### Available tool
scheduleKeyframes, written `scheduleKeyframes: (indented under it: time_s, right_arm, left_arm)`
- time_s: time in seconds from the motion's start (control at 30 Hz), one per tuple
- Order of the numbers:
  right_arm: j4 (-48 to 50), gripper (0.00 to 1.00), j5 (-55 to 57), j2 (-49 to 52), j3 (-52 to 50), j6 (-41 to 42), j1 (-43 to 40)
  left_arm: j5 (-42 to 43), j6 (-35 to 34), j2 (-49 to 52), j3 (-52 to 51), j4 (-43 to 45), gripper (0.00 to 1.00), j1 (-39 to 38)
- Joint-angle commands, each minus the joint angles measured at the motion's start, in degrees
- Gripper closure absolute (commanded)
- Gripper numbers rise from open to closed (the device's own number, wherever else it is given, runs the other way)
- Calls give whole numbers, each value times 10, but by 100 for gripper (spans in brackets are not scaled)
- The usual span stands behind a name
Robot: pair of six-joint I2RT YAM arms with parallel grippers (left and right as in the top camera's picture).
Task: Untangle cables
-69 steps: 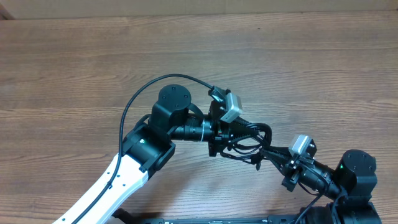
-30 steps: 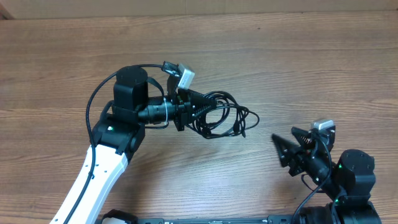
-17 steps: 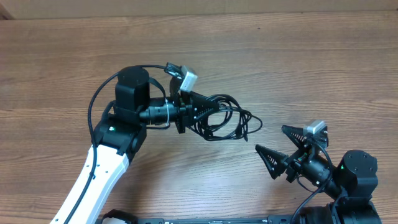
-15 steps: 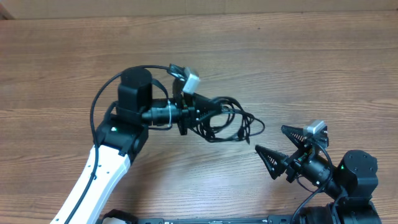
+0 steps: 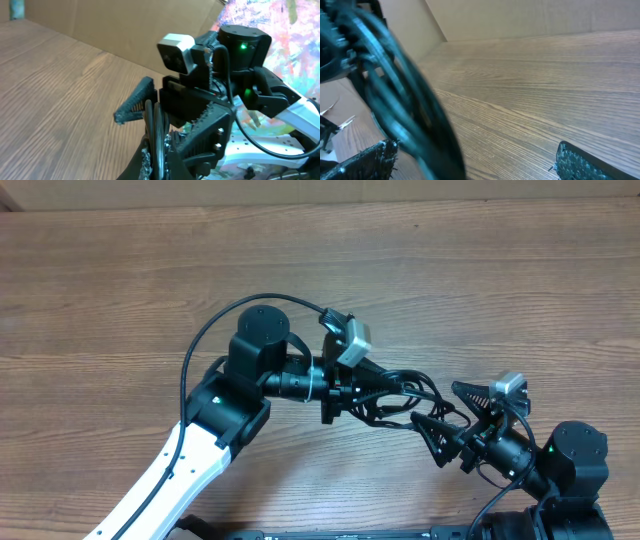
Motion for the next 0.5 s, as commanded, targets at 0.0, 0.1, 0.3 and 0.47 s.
scheduleKeyframes:
  time_s: [0.0,0.1,0.3,0.47]
  right_arm:
    - [3,0,17,-1,5,3,0]
    - [3,0,17,-1,5,7,0]
    - [1,0,34,2,5,12,0]
    - [-5,0,48,30,5,12,0]
  left_arm:
    - [10,11,-5,8,6,96,-18]
    - [-2,10,-5,8,6,96,-29]
    - [-16,9,-5,8,13,96,-53]
    - [-18,8,-5,8,22,96,-75]
